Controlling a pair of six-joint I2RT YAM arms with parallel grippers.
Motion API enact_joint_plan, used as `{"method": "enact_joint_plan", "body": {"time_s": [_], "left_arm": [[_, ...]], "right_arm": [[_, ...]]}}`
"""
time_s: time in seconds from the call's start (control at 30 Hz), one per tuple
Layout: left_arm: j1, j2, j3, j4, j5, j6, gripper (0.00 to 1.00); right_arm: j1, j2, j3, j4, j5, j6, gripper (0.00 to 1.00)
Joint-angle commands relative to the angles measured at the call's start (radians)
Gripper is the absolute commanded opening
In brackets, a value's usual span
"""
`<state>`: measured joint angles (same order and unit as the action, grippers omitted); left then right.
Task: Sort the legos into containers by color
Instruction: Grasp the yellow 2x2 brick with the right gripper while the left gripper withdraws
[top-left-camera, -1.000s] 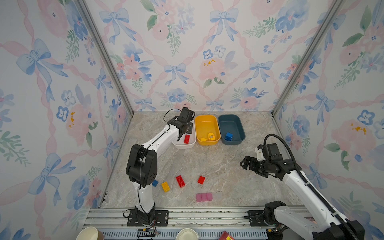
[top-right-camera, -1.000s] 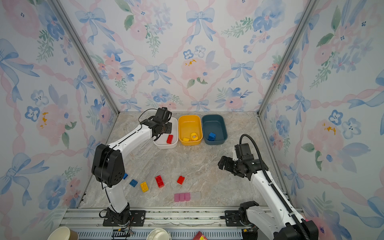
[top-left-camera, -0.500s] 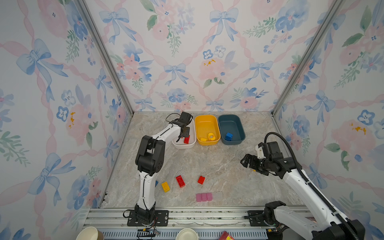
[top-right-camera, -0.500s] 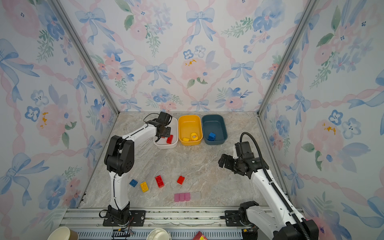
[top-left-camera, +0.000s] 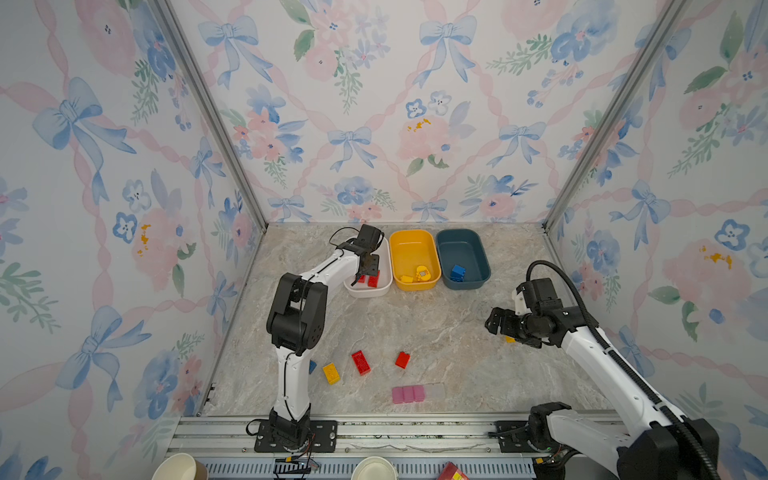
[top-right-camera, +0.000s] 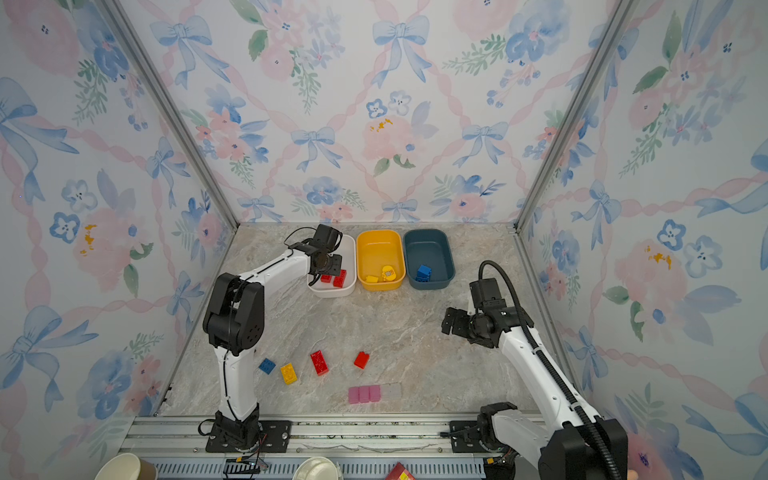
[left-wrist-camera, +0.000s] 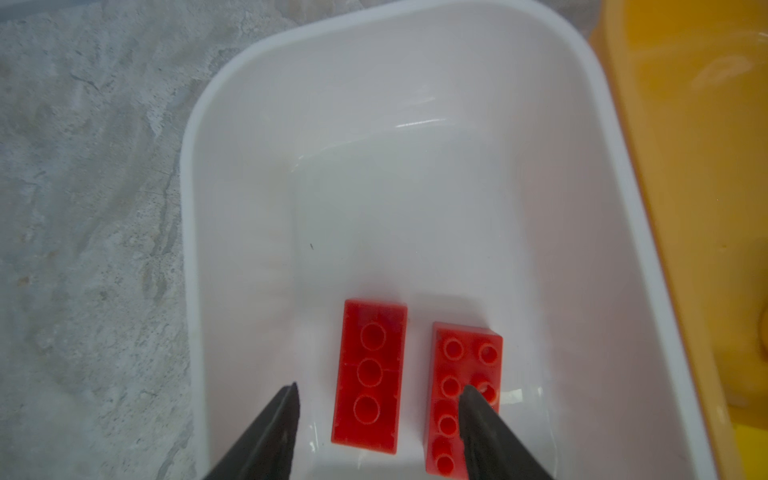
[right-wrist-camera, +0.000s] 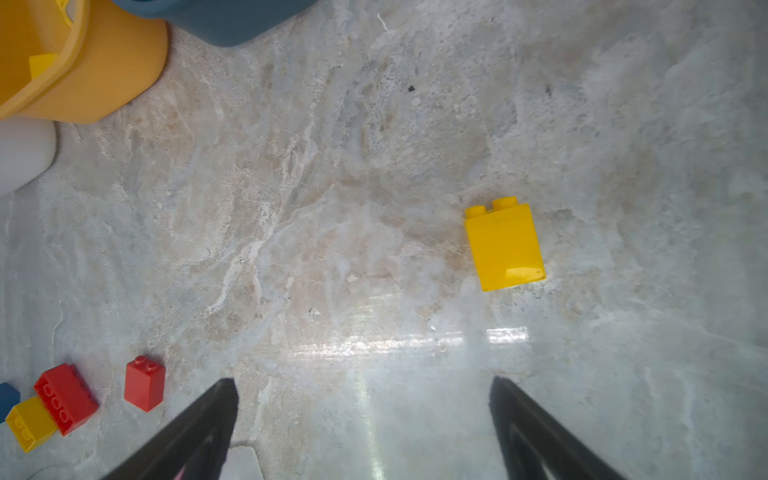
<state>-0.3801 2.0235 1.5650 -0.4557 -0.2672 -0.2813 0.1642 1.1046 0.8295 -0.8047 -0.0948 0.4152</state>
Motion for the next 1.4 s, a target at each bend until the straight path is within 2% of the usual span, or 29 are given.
{"method": "enact_joint_plan", "body": {"time_s": [0.0,0.23,0.4,0.73,1.1,1.37], "left_arm": [[-0.014,-0.104,-0.042,0.045,0.039,-0.03,0.68],[-0.049,-0.249,-0.186,0.129,0.097,-0.078,0.78],[-0.05,-0.331,-0.274,0.167,0.132,-0.105,0.82],[-0.054,-0.453,-0.385,0.203,0.209,-0.149,0.86],[-0.056,-0.529,-0.461,0.235,0.232,-0.181,0.87],[-0.057,-0.534,-0.47,0.245,0.246,-0.186,0.88]], "right_arm": [[-0.018,0.045,0.033,-0.059,0.097,-0.072,0.97],[-0.068,0.142,0.054,-0.016,0.163,-0.129,0.97],[-0.127,0.235,0.046,0.067,0.12,-0.138,0.97],[-0.14,0.363,0.063,0.141,0.095,-0.145,1.0],[-0.14,0.426,0.051,0.166,0.093,-0.143,0.91],[-0.139,0.43,0.041,0.169,0.093,-0.138,0.73]]}}
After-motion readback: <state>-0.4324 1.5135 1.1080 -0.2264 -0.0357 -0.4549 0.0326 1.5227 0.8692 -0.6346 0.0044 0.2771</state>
